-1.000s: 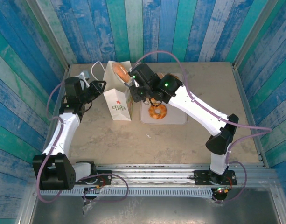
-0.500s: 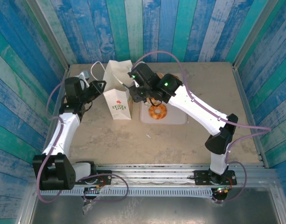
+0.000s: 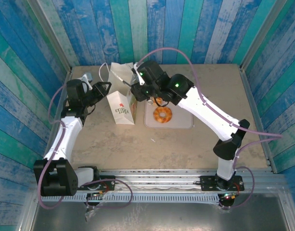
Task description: Place the fake bread into the paper bag
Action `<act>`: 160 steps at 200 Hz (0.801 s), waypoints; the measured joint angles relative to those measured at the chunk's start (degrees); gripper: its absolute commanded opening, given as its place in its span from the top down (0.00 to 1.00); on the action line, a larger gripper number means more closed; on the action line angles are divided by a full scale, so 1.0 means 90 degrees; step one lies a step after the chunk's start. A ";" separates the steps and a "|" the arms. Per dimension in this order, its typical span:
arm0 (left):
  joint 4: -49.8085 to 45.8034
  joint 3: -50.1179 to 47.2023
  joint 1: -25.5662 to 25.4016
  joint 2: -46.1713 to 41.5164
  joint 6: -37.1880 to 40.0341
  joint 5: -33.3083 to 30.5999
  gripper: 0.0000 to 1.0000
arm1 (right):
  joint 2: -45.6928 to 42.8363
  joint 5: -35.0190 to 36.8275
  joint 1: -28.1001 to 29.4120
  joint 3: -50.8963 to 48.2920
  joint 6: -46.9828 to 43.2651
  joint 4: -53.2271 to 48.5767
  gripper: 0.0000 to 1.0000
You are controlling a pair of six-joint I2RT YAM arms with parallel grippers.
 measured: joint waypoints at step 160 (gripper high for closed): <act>-0.0765 -0.0185 0.0000 -0.2317 0.0449 -0.1615 0.03 | -0.3864 -0.0063 -0.1430 -0.3381 0.0466 0.0406 0.44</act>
